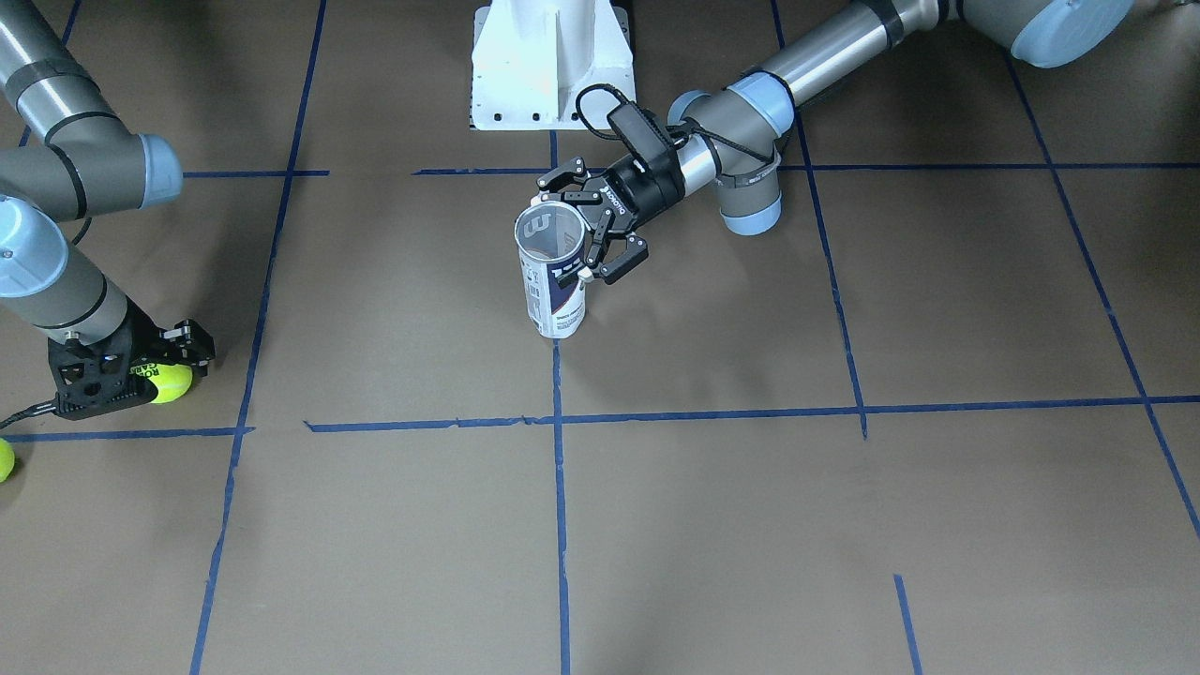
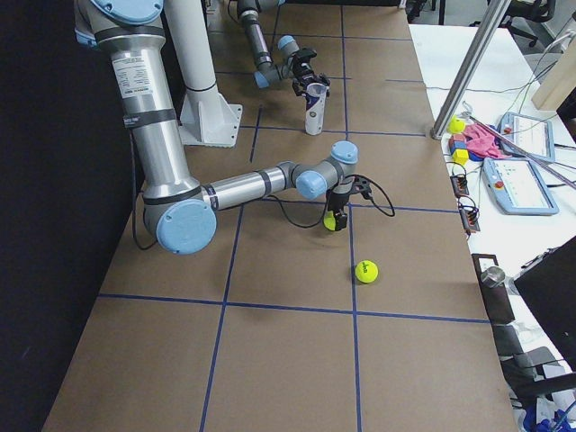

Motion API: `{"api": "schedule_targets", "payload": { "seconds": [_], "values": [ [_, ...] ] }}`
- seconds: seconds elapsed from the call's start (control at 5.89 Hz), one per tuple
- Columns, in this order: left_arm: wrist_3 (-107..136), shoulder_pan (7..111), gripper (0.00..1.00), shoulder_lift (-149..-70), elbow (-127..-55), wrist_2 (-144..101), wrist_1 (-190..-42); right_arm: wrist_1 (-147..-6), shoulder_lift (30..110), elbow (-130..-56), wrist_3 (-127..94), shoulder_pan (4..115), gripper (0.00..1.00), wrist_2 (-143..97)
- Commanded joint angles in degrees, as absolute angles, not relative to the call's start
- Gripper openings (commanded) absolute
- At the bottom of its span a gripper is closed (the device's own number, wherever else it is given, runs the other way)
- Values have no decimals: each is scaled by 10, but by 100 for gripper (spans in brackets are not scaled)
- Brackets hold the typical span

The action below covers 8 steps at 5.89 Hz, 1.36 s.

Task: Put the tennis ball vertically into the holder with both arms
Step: 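Reach the right gripper down and grasp the Wilson tennis ball, then carry the ball with the right gripper over the tube's open end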

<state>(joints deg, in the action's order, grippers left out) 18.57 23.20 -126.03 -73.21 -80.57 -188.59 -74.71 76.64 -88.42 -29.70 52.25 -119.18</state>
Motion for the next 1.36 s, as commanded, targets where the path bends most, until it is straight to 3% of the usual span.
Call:
{"api": "schedule_targets", "payload": {
  "seconds": [0.0, 0.34, 0.51, 0.85, 1.19],
  "values": [
    [186, 232, 90, -1260, -732, -805, -1886, -747, 761, -902, -302, 526, 29, -1193],
    [187, 231, 90, -1260, -732, -805, -1886, -760, 754, -1010, -386, 535, 28, -1200],
    [187, 231, 90, -1260, -732, -805, -1886, -833, 738, -1074, -439, 530, 28, -1200],
    [187, 228, 90, -1262, -732, -804, -1885, -1000, 638, -1158, -504, 498, 30, -1190],
    [187, 226, 90, -1262, -732, -804, -1885, -1026, 538, -1158, -679, 424, 30, -1131]
  ]
}}
